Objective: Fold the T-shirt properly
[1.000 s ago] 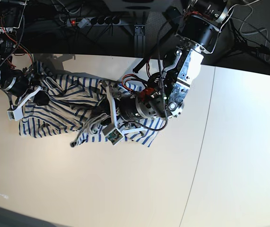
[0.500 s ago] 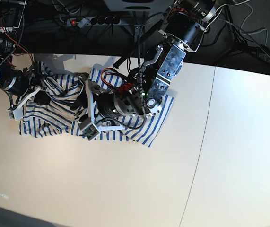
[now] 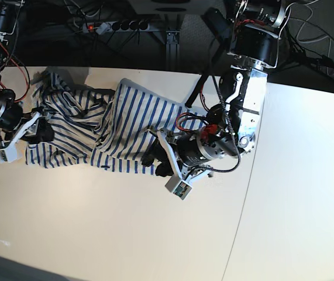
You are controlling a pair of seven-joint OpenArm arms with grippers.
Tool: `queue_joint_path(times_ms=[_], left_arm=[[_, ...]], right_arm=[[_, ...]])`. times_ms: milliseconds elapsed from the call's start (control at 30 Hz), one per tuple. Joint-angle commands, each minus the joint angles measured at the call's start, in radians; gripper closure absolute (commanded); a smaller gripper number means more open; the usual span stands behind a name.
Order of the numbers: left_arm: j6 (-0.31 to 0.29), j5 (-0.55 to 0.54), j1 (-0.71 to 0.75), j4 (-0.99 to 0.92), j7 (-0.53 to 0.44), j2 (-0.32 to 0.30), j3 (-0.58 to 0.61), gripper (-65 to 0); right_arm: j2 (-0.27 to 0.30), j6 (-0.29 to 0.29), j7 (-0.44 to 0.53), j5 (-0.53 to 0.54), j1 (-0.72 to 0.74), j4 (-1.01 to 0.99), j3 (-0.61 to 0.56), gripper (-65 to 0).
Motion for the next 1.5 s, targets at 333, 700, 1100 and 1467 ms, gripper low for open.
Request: queue_joint_path(times_ms=[333,700,1100,1467], left_arm=[[0.000,-0.016,-0.024,0.018,-0.034,-0.109,-0.005,-29.1],[0.000,-0.017,-0.024,0.018,-0.034,-0.114,-0.005,-29.1],[0.000,-0.016,-0.027,0.018,-0.034,-0.114,-0.005,-29.1],[0.000,-0.017,-0.027,0.018,-0.034,-0.114,-0.005,-29.1]], right_arm=[[0.145,0.040,0.010,0.111,0.014,-0.238,0.158,-43.3],[0.052,0.054,-0.063,0.310,0.016,-0.436,0.148,-43.3],[-0.044,0.055,-0.077,0.338,0.016,-0.449,0.092,-43.3],[-0.088,0.055,-0.076,0.330,0.016,-0.449,0.078,-43.0]])
